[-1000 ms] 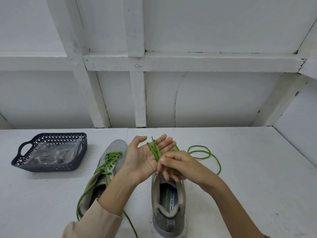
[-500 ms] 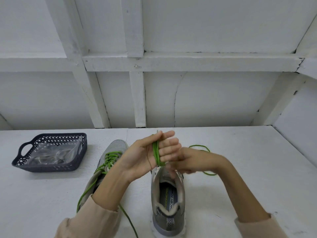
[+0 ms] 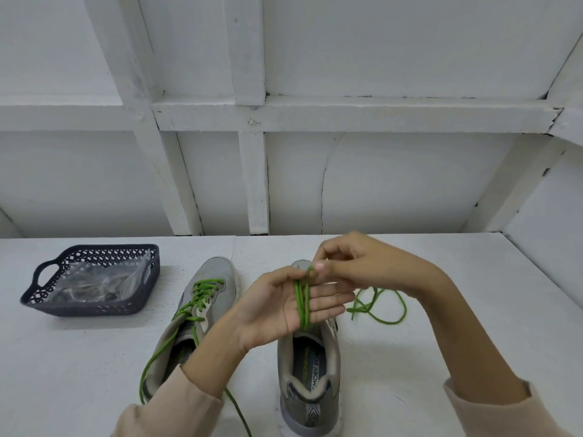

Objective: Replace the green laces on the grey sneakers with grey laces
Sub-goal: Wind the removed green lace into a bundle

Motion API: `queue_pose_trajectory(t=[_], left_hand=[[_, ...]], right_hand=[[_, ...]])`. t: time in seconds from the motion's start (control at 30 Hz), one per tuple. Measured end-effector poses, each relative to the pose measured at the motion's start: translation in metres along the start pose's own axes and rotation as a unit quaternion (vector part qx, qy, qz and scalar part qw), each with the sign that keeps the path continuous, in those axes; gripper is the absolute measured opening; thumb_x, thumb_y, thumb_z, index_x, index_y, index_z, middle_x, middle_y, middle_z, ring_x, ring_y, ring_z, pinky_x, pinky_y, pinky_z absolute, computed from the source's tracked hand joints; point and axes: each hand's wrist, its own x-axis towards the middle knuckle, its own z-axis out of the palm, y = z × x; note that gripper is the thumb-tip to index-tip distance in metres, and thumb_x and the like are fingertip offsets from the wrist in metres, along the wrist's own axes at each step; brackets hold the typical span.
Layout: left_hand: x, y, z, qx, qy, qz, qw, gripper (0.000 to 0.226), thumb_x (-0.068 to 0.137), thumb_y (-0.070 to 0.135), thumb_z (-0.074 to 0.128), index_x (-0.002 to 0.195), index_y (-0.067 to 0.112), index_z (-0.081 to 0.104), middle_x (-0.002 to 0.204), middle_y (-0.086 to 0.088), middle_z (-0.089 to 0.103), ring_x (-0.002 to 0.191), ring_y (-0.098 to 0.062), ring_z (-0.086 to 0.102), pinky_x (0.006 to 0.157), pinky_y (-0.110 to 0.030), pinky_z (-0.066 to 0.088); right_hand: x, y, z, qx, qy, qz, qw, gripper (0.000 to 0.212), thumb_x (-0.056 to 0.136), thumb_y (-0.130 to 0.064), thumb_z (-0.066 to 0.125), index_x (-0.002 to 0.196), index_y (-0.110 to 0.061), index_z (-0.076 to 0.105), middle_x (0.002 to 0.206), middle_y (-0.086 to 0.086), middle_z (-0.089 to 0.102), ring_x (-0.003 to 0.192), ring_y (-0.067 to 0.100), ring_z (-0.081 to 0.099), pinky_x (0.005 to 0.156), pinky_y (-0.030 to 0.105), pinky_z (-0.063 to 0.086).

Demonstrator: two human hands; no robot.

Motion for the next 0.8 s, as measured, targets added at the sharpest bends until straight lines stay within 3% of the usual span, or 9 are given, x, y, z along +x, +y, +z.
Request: queue_pose_trajectory(t=[0.17, 0.23, 0.33, 0.43, 0.5, 0.57, 0.63, 0.7, 0.8], left_hand=[[0.000, 0.003, -0.006, -0.040, -0.013, 0.000, 0.999, 0.053, 0.093, 0.031, 0.047, 0.120, -0.013, 0.058, 0.119, -0.028, 0.061, 0.106, -0.037, 0.062, 0.104, -0.048, 0.045], [0.000, 0.008, -0.007, -0.051, -0.024, -0.007, 0.998, 0.065, 0.095, 0.041, 0.041, 0.130, -0.013, 0.051, 0.128, -0.031, 0.056, 0.112, -0.041, 0.060, 0.102, -0.050, 0.045], [0.000, 0.017, -0.006, -0.074, -0.031, 0.009, 0.997, 0.072, 0.097, 0.045, 0.040, 0.141, -0.012, 0.038, 0.147, -0.030, 0.038, 0.137, -0.038, 0.041, 0.115, -0.046, 0.033], [-0.001, 0.021, -0.005, -0.072, -0.050, 0.018, 0.996, 0.074, 0.098, 0.047, 0.038, 0.142, -0.012, 0.035, 0.150, -0.030, 0.034, 0.140, -0.038, 0.036, 0.117, -0.044, 0.029], [-0.003, 0.021, -0.002, -0.057, -0.071, 0.011, 0.996, 0.076, 0.099, 0.050, 0.037, 0.142, -0.012, 0.035, 0.149, -0.031, 0.034, 0.140, -0.038, 0.036, 0.118, -0.044, 0.027], [-0.004, 0.019, 0.000, -0.033, -0.098, -0.005, 0.995, 0.080, 0.098, 0.055, 0.035, 0.143, -0.012, 0.035, 0.149, -0.031, 0.034, 0.141, -0.038, 0.034, 0.120, -0.044, 0.024], [-0.004, 0.014, 0.002, -0.001, -0.109, -0.024, 0.994, 0.086, 0.097, 0.061, 0.032, 0.143, -0.011, 0.034, 0.147, -0.032, 0.036, 0.140, -0.039, 0.034, 0.120, -0.045, 0.022], [-0.003, 0.009, 0.003, 0.024, -0.111, -0.048, 0.992, 0.092, 0.094, 0.066, 0.030, 0.143, -0.011, 0.035, 0.146, -0.033, 0.037, 0.140, -0.039, 0.034, 0.119, -0.045, 0.023], [0.000, 0.004, -0.002, 0.029, -0.100, -0.074, 0.992, 0.098, 0.090, 0.073, 0.031, 0.141, -0.011, 0.038, 0.146, -0.033, 0.037, 0.140, -0.040, 0.035, 0.119, -0.044, 0.023]], right_hand=[[-0.012, 0.010, 0.027, -0.038, 0.041, -0.034, 0.998, 0.012, 0.093, -0.019, 0.059, 0.093, -0.019, 0.071, 0.066, 0.002, 0.066, 0.053, 0.002, 0.051, 0.057, 0.023, 0.042], [-0.018, 0.012, 0.036, -0.007, 0.022, -0.058, 0.998, 0.013, 0.094, -0.017, 0.059, 0.092, -0.012, 0.071, 0.064, 0.002, 0.066, 0.048, 0.003, 0.052, 0.055, 0.022, 0.045], [-0.020, 0.021, 0.046, 0.030, -0.063, -0.070, 0.995, 0.019, 0.097, -0.017, 0.056, 0.092, -0.005, 0.070, 0.069, 0.009, 0.067, 0.049, 0.006, 0.053, 0.058, 0.023, 0.047], [-0.011, 0.036, 0.052, 0.037, -0.172, -0.031, 0.984, 0.020, 0.100, -0.020, 0.053, 0.096, -0.010, 0.070, 0.075, 0.018, 0.066, 0.052, 0.009, 0.052, 0.062, 0.024, 0.047], [-0.006, 0.037, 0.050, 0.030, -0.193, 0.005, 0.981, 0.020, 0.099, -0.023, 0.053, 0.100, -0.015, 0.072, 0.066, 0.008, 0.061, 0.052, 0.012, 0.049, 0.056, 0.020, 0.041], [0.004, 0.039, 0.038, -0.030, -0.171, 0.047, 0.984, 0.019, 0.099, -0.017, 0.054, 0.092, -0.012, 0.071, 0.065, -0.002, 0.057, 0.062, 0.018, 0.050, 0.057, 0.021, 0.039], [0.013, 0.034, 0.024, -0.098, -0.150, 0.057, 0.982, 0.019, 0.097, -0.003, 0.051, 0.089, -0.002, 0.068, 0.082, 0.009, 0.065, 0.079, 0.026, 0.056, 0.065, 0.024, 0.043], [0.022, 0.032, 0.010, -0.074, -0.100, 0.013, 0.992, 0.023, 0.093, 0.001, 0.053, 0.073, 0.001, 0.064, 0.066, 0.003, 0.062, 0.062, 0.010, 0.053, 0.057, 0.021, 0.041], [0.023, 0.018, -0.010, -0.027, -0.037, 0.014, 0.999, 0.034, 0.093, -0.025, 0.064, 0.068, -0.003, 0.059, 0.049, -0.013, 0.040, 0.047, 0.001, 0.035, 0.049, 0.017, 0.030]])
